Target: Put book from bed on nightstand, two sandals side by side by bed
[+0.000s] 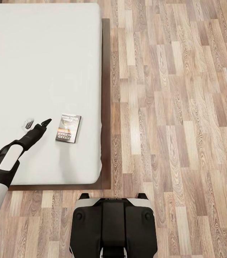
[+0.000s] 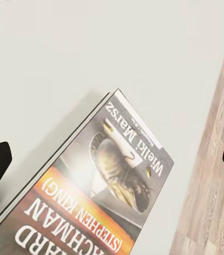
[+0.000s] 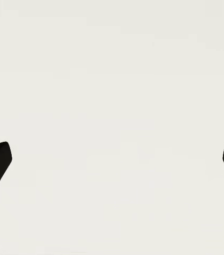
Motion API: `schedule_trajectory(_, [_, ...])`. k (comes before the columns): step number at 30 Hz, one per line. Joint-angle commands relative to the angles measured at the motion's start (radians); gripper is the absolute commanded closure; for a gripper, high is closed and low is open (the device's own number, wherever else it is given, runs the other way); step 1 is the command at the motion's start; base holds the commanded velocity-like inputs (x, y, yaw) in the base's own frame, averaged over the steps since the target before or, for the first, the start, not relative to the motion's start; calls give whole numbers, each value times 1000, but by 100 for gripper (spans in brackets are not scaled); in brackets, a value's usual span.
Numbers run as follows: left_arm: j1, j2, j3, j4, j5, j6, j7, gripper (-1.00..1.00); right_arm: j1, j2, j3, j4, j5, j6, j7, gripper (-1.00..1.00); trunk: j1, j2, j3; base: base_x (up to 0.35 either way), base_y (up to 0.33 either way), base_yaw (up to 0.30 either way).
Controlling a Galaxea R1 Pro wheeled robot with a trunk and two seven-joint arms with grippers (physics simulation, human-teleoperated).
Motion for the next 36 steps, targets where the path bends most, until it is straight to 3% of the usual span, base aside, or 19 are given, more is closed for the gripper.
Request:
schedule_trajectory(1, [0, 0, 1, 1, 10, 7, -1, -100, 0, 0, 8, 1, -10, -4, 4, -100, 1, -2, -1, 0, 0, 0])
schedule_trajectory(36, [0, -4, -10, 11, 10, -13, 0, -100, 0, 0, 8, 1, -10, -4, 4, -100, 1, -2, -18, 0, 0, 0])
